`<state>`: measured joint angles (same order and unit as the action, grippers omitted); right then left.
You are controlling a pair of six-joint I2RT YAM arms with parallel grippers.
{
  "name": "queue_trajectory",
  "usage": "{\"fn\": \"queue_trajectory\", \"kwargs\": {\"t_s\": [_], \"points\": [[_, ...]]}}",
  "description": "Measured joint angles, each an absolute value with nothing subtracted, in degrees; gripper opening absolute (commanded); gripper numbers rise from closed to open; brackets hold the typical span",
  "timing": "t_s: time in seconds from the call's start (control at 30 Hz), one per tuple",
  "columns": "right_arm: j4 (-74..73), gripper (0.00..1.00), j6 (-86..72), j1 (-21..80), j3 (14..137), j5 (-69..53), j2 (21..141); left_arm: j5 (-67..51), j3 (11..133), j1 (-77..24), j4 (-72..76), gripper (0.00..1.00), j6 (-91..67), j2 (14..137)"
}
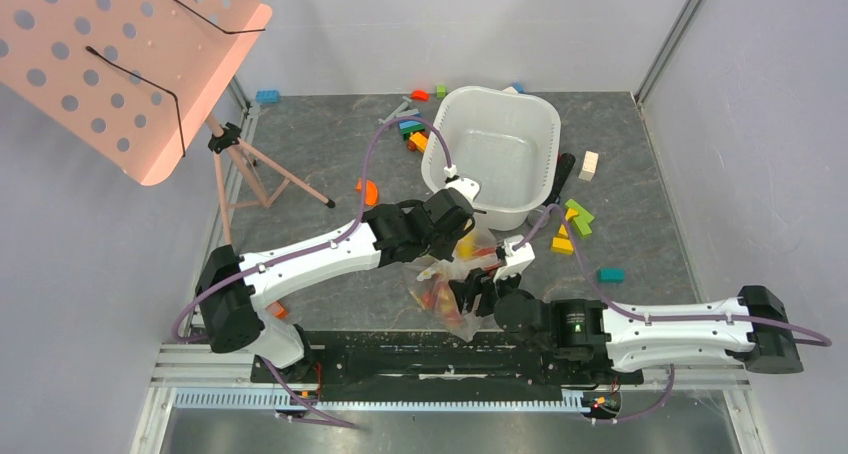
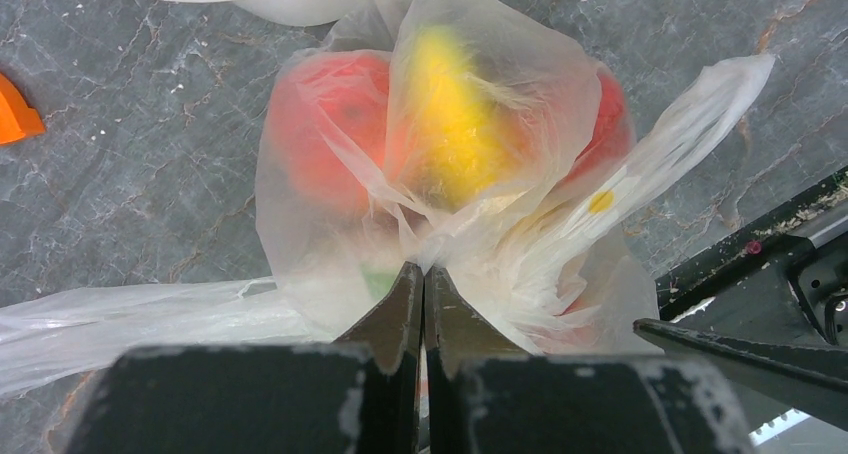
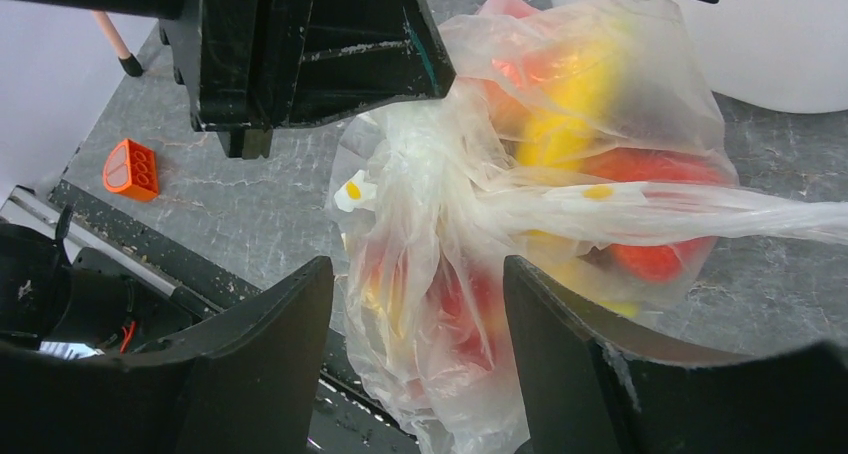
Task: Take the fake fruits out of the plastic bag
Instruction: Untie the plastic bag at the center of the board.
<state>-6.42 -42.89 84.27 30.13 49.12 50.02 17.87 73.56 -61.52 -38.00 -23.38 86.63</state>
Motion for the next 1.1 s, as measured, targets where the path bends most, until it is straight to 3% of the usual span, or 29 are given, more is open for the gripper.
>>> {"fn": "queue_trajectory", "kwargs": {"t_s": [0.3, 0.6, 0.7, 1.1], "points": [[-4.99, 0.58, -42.70, 84.12, 30.15, 49.21, 56.21, 17.56, 73.56, -61.52, -38.00, 0.02, -23.79, 86.63], [-5.23, 0.11, -42.65, 83.35, 30.20, 48.97, 59.11, 17.50, 73.56, -61.52, -38.00, 0.02, -23.97, 86.63], [-5.19, 0.00, -42.37, 83.35, 29.91, 48.93, 57.95, 17.54, 73.56, -61.41, -38.00, 0.02, -23.97, 86.63], [-10.15, 0.00, -45.30, 81.82, 23.55, 51.05, 42.59, 15.57, 71.26, -52.93, -38.39, 0.02, -23.97, 81.58]]}}
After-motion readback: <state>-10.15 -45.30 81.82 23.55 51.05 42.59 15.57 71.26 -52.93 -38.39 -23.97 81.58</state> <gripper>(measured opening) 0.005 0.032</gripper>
